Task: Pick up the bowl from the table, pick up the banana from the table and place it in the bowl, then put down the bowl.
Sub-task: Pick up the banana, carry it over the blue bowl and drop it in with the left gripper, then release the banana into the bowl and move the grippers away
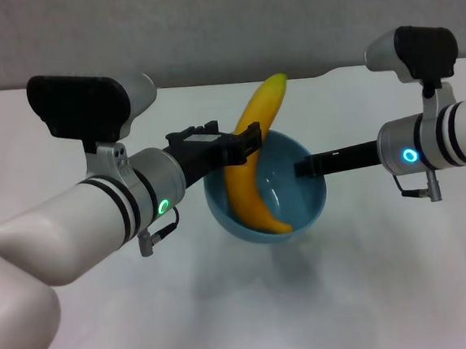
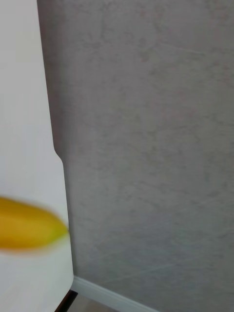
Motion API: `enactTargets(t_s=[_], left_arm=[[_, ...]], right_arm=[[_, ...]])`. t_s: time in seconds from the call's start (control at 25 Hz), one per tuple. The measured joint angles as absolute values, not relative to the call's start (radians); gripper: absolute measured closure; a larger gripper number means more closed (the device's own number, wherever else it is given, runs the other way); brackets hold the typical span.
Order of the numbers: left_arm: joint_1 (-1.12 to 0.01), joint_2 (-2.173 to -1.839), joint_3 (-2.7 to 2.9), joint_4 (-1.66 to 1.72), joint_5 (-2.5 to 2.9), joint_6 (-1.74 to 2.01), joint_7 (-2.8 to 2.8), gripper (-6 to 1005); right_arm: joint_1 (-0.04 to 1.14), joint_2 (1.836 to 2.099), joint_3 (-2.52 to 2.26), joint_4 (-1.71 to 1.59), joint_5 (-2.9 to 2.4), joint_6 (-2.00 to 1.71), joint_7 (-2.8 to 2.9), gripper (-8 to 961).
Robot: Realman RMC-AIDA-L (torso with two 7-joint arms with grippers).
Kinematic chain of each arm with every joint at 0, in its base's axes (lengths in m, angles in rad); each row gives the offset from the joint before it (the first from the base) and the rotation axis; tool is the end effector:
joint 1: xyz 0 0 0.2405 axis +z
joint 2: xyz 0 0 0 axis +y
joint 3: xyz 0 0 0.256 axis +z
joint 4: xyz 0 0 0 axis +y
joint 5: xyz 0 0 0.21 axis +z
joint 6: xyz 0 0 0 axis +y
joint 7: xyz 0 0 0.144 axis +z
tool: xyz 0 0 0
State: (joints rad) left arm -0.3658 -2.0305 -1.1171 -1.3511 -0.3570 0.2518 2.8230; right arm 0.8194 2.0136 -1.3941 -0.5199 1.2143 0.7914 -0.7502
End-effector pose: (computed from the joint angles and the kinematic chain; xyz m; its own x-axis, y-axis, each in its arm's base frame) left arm -0.1348 0.3670 -0.0626 0.6374 0.4245 0.6431 0.7639 -0.4579 -0.4548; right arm 0.2129 0.4309 -0.0583 0.5177 -0.7800 -0.3515 -0.8513 -0.4286 -0.3027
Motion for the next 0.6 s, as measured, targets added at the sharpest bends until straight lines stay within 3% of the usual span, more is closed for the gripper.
enactTargets(t_s=[0.44, 0.6], left_arm=[[-0.357, -2.022, -1.182, -1.428, -0.326, 0.301, 2.834, 90], [-0.339, -2.009, -1.26, -1.492, -0.302, 0.371, 2.839, 89]], right_arm=[[0.802, 2.01, -1.39, -0.51, 1.196, 0.785, -0.751, 921], [0.792, 2.006, -1.376, -0.509, 1.178, 0.789, -0.749, 921]])
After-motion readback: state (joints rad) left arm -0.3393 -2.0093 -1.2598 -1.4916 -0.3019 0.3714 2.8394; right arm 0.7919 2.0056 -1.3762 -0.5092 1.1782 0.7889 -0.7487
